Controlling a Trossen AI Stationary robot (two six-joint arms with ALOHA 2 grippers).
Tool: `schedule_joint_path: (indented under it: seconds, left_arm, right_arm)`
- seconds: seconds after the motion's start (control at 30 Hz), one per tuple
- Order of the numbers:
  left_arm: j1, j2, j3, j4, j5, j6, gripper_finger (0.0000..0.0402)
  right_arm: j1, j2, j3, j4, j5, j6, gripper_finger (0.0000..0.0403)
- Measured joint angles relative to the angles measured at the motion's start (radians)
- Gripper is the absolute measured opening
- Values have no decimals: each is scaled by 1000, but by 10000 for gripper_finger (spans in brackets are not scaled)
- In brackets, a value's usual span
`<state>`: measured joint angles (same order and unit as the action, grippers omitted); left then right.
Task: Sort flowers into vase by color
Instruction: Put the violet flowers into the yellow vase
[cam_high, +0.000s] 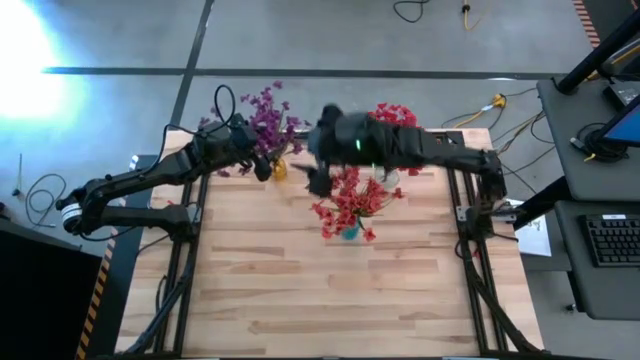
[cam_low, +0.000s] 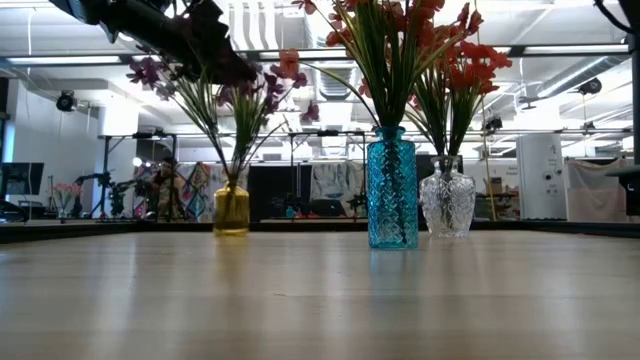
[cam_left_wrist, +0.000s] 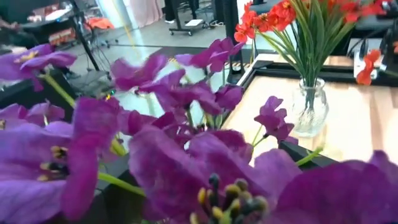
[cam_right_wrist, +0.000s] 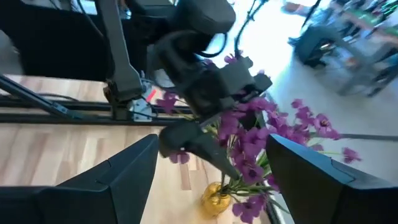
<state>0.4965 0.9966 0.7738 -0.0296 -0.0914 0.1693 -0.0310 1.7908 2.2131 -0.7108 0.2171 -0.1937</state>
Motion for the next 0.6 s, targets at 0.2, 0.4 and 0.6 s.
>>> schedule_joint_path:
  seconds: [0.2,0.4,0.6]
  left_arm:
    - [0,0,0,18,-1,-32,314]
    - [0,6,0,40,-1,-235,314]
    - [0,18,0,14,-2,-303,314]
  right_arm:
    - [-153,0,-6,21,-215,18,292]
    - [-185,-2,-14,-20,-247,-35,292]
    - [-185,-18,-14,-90,-264,-126,292]
